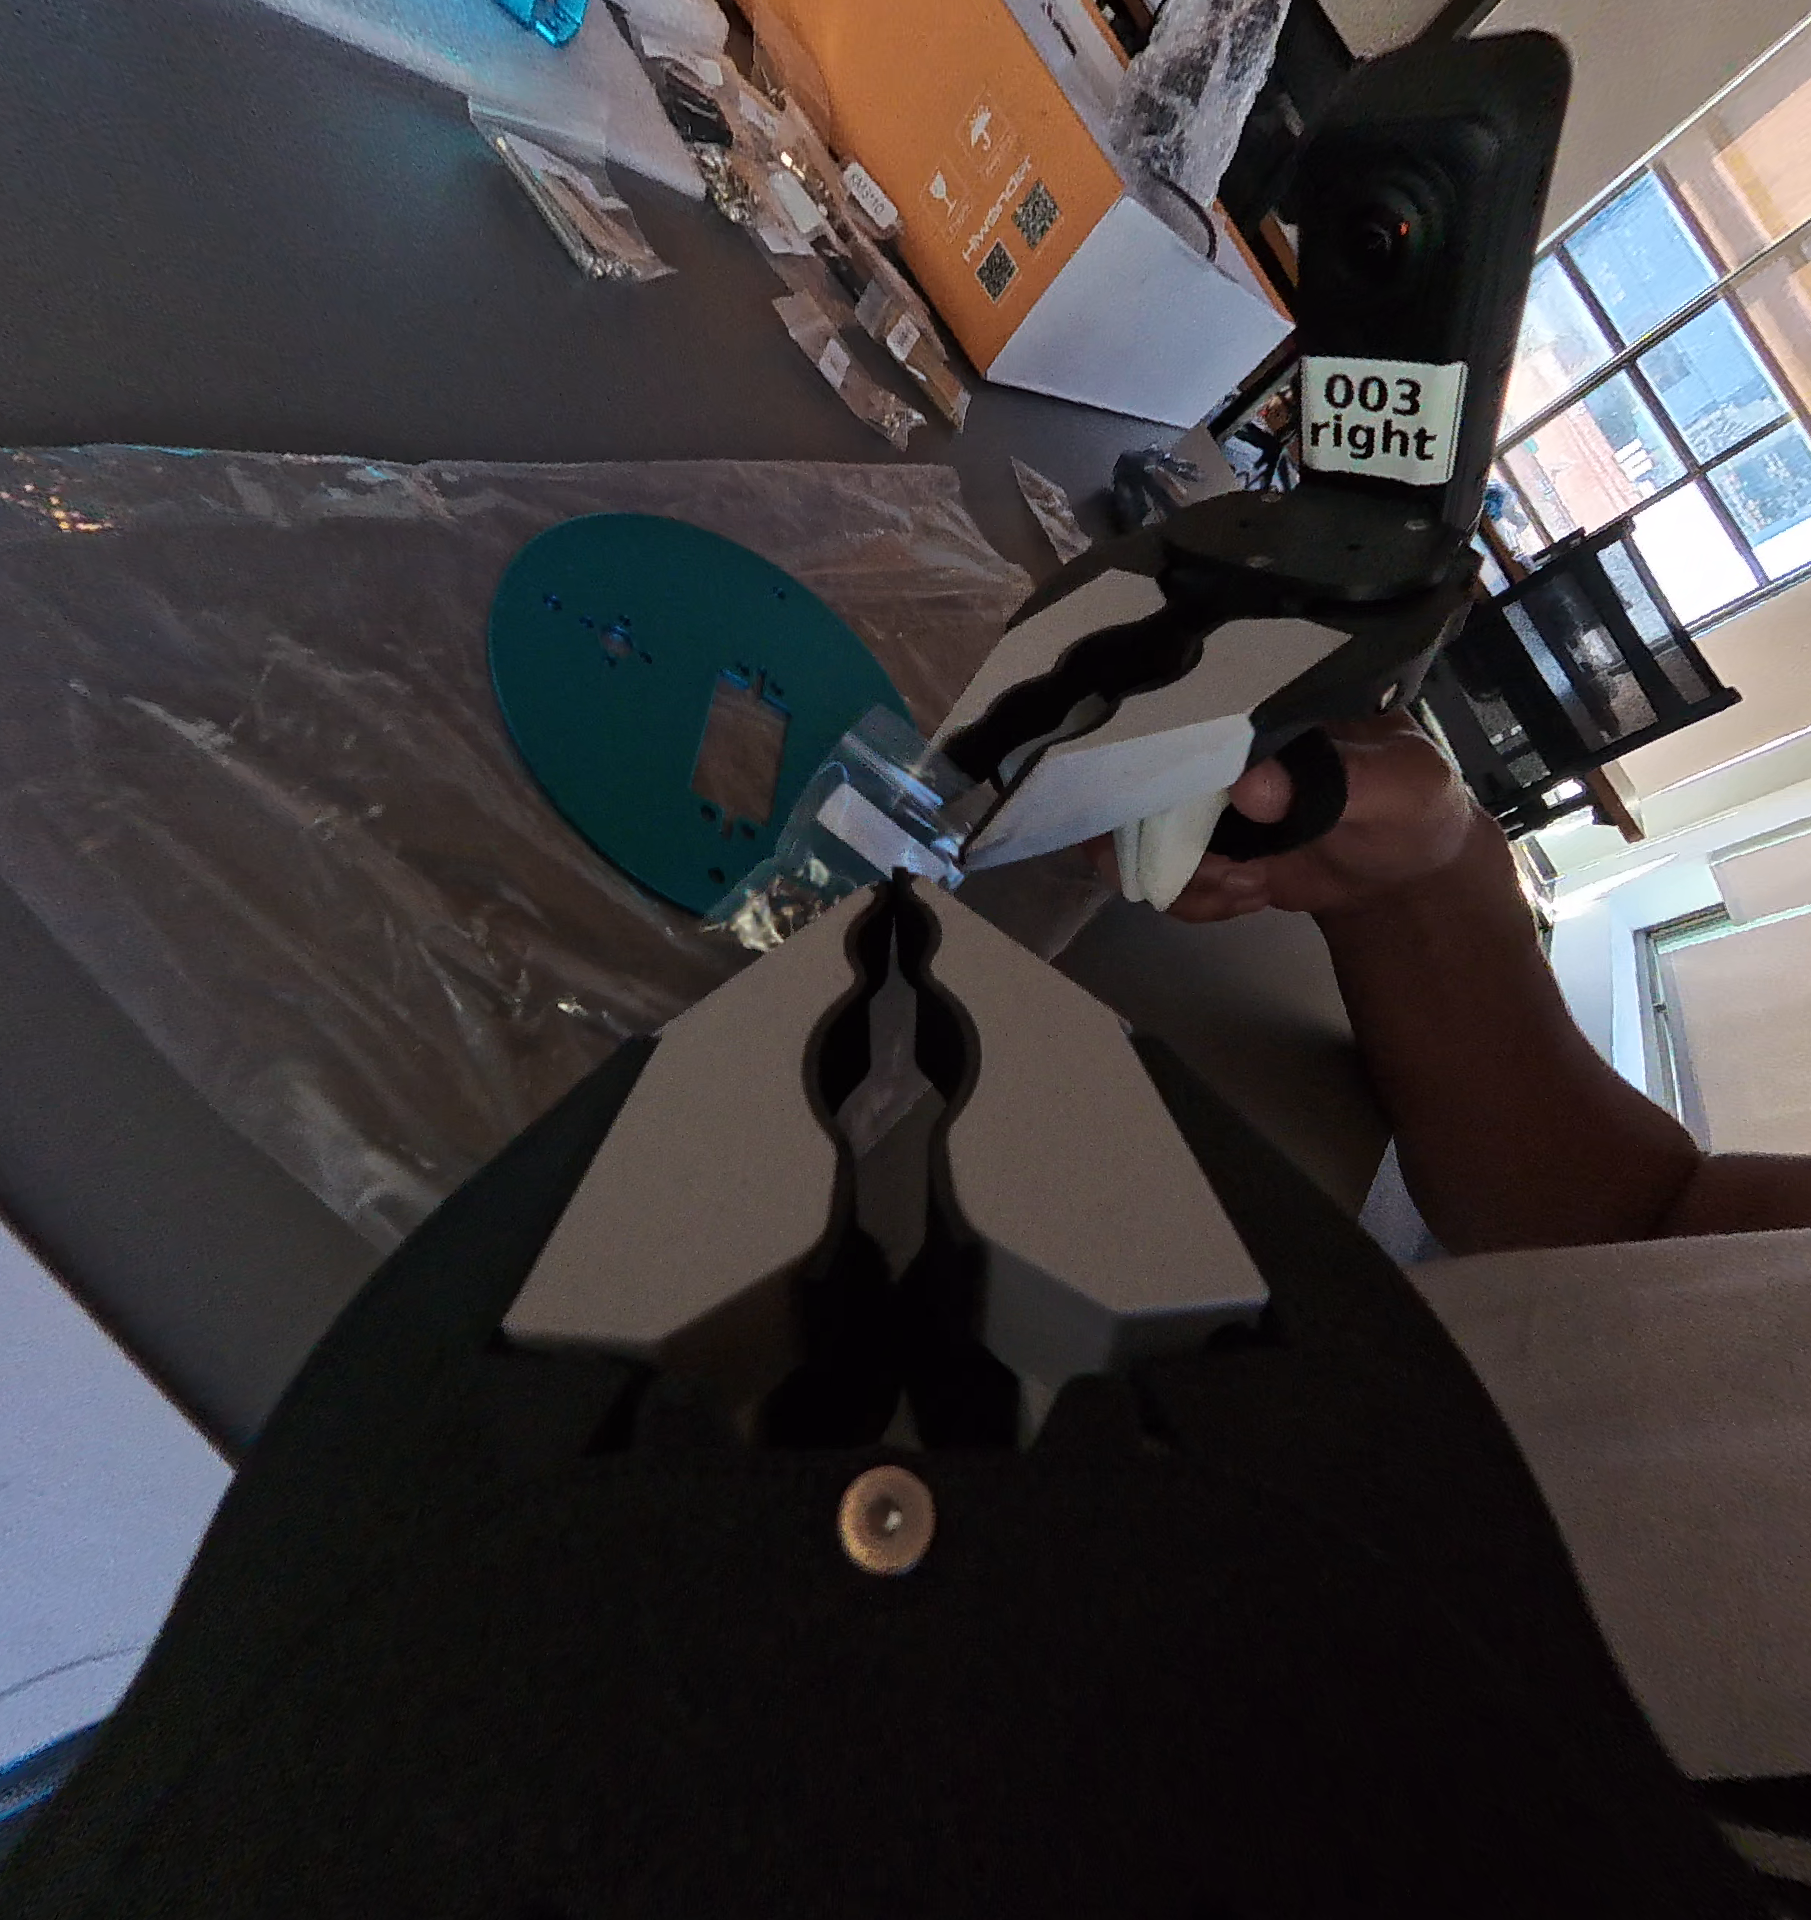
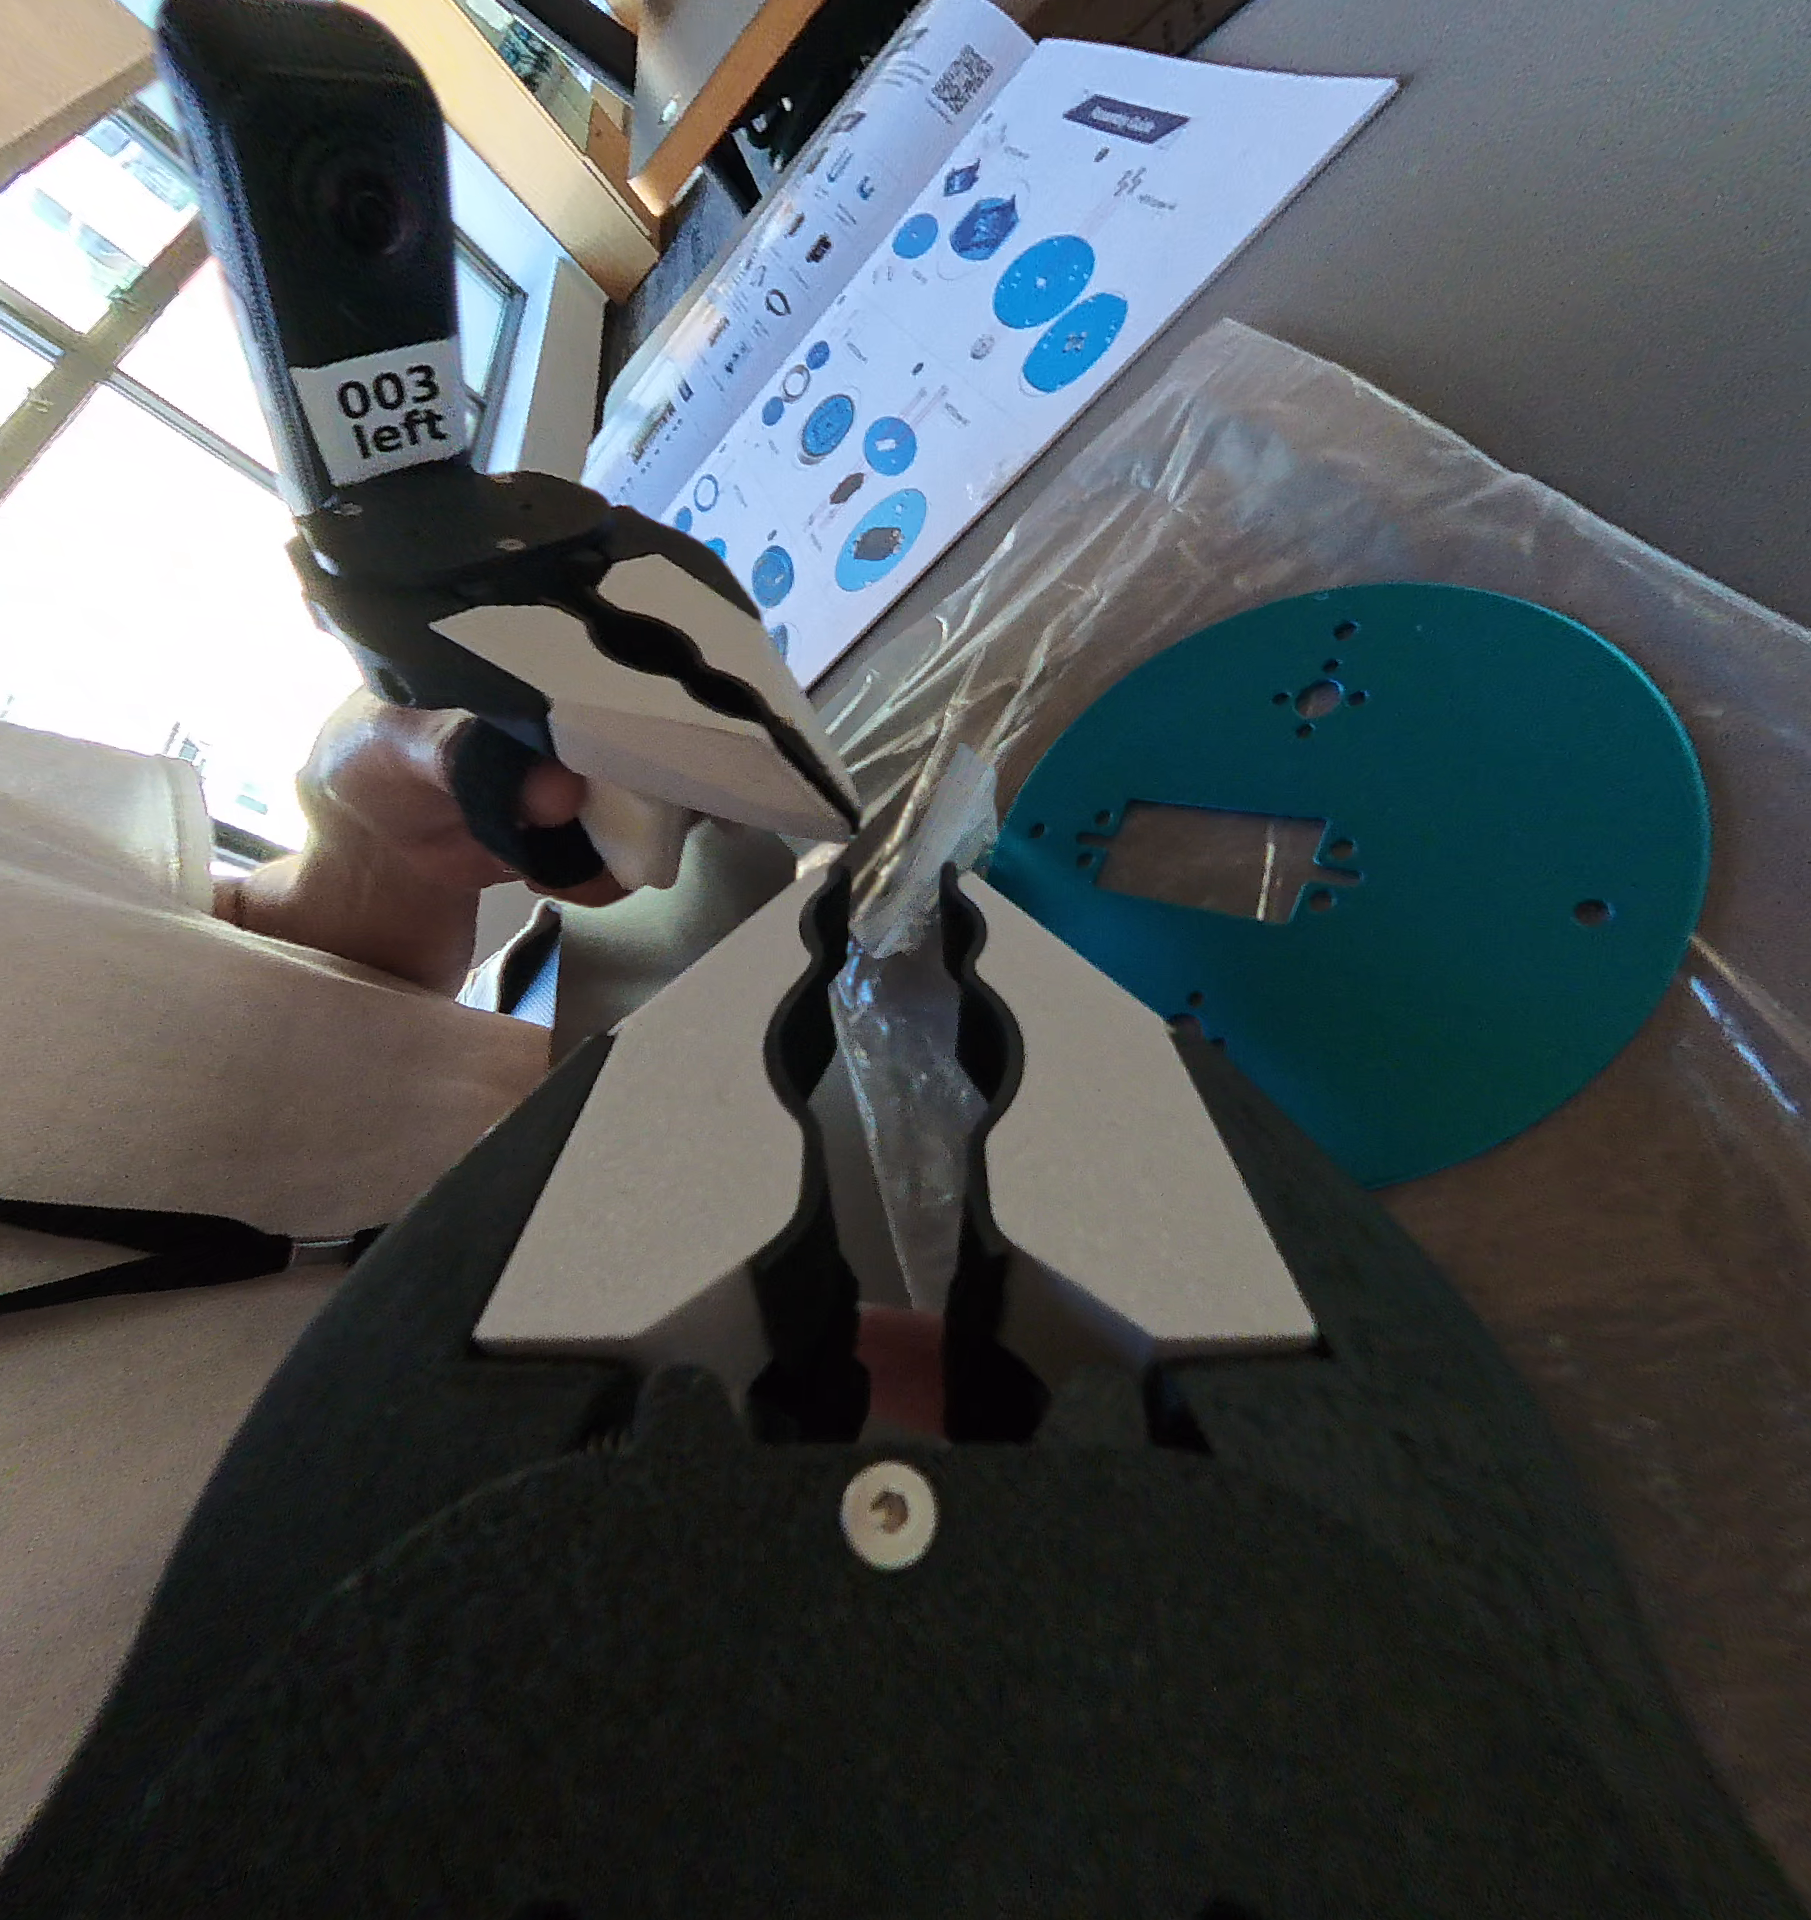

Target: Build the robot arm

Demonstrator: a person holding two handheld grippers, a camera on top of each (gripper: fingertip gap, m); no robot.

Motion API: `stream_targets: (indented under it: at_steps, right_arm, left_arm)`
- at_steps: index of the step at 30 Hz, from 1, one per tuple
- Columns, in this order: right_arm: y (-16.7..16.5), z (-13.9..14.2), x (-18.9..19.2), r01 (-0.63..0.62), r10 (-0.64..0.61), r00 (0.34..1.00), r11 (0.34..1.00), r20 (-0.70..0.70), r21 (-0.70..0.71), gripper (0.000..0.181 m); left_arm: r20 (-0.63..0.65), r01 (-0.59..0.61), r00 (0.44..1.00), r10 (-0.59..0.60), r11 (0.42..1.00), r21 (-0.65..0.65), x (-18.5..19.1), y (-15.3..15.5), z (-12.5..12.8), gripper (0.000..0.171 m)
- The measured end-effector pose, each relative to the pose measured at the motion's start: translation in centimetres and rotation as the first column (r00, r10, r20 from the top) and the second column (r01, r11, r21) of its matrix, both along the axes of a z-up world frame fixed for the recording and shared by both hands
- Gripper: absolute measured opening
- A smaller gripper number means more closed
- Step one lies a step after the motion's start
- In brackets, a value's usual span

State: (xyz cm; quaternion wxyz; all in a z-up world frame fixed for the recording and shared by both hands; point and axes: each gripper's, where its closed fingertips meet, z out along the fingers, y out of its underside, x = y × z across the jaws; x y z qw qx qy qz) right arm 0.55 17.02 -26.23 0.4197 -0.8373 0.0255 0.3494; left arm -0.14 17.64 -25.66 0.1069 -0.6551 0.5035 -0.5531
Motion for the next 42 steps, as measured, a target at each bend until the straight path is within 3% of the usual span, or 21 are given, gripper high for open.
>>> stream_targets:
  at_steps: [8, 17, 24, 42]
  right_arm:
    - [0.1, 1.2, -1.3, -0.049, 0.053, 0.994, 0.998, -0.095, 0.048, 0.014]
    - [0.0, 1.2, -2.1, -0.081, 0.085, 0.993, 0.995, -0.079, 0.059, 0.016]
    - [0.0, 1.1, -2.3, -0.09, 0.094, 0.992, 0.994, -0.085, 0.054, 0.015]
    - [0.2, 1.4, -1.8, -0.06, 0.069, 0.984, 0.997, -0.166, 0.054, 0.008]
  left_arm:
    - [0.037, 0.033, 0.999, -0.031, 0.997, -0.07, 0.5, -0.5, 0.9, 0.007]
    - [0.087, 0.052, 0.996, -0.033, 0.974, -0.222, 0.1, -0.9, 2.1, 0.014]
    - [0.079, 0.037, 0.997, -0.02, 0.975, -0.219, 0.2, -0.7, 1.5, 0.0]
    - [0.1, 0.064, 0.994, -0.05, 0.987, -0.148, -0.3, -0.8, 1.4, 0.0]
